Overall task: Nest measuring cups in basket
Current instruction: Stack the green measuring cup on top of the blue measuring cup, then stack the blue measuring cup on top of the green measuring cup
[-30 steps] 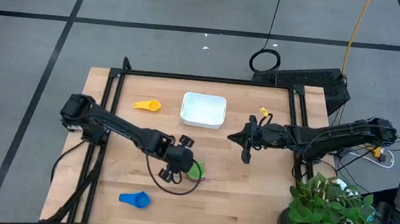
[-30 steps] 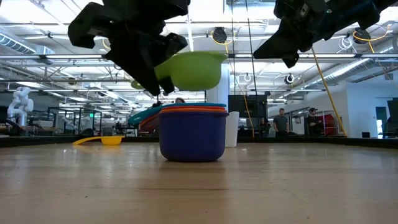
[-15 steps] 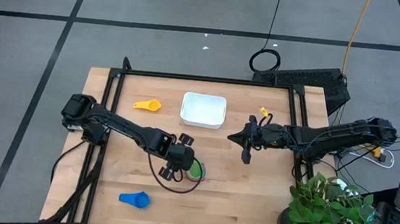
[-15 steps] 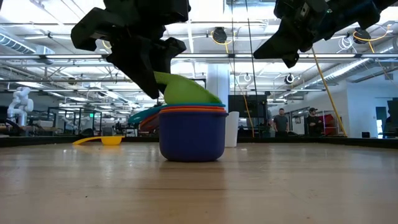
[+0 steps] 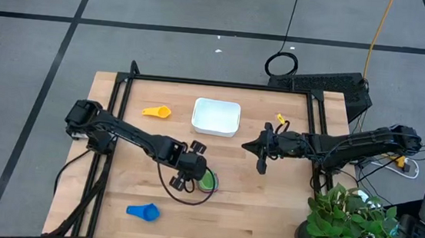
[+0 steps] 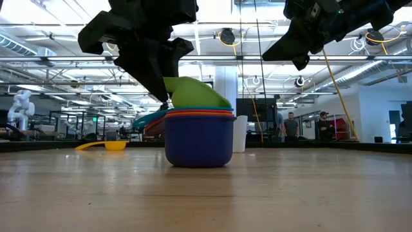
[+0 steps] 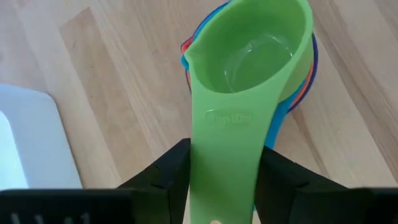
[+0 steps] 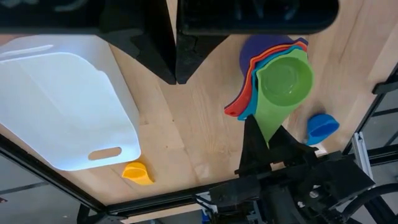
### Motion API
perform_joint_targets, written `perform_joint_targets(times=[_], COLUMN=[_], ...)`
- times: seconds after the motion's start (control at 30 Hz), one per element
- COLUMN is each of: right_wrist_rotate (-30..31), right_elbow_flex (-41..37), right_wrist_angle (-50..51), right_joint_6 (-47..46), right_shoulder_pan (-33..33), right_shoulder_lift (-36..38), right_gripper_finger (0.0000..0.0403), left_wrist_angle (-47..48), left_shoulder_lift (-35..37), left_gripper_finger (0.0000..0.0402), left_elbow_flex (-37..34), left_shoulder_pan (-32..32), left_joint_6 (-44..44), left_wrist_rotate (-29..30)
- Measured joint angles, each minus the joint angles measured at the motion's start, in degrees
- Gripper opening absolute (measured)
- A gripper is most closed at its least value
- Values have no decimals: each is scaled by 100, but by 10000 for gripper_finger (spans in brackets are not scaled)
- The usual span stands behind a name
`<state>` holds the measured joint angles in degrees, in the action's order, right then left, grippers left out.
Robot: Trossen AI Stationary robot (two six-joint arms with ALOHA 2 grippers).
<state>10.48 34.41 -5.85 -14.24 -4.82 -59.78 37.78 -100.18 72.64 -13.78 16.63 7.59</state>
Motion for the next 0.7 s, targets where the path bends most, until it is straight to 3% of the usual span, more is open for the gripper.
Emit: perform_joint_targets(times=[0.3, 0.47, 0.6, 0.7], right_wrist_rotate=[-2, -2, -1, -2], right_elbow_flex=[0, 0, 0, 0], right_wrist_angle=[0, 2, 0, 4], right_joint_6=[2, 13, 39, 37], right_shoulder_pan=[0, 0, 0, 0], right_shoulder_lift=[0, 1, 1, -1], right_gripper_finger=[0, 0, 0, 0], left_wrist_angle=[211, 1392, 2340, 2513], left_shoulder_lift=[0, 108, 289, 483], left_gripper_finger=[224, 268, 279, 270], left_elbow_flex=[0, 329, 795, 854], left_shoulder_pan=[19, 19, -44, -301], left_joint_6=[-195, -635, -1300, -1586], left_wrist_rotate=[99, 309, 343, 300])
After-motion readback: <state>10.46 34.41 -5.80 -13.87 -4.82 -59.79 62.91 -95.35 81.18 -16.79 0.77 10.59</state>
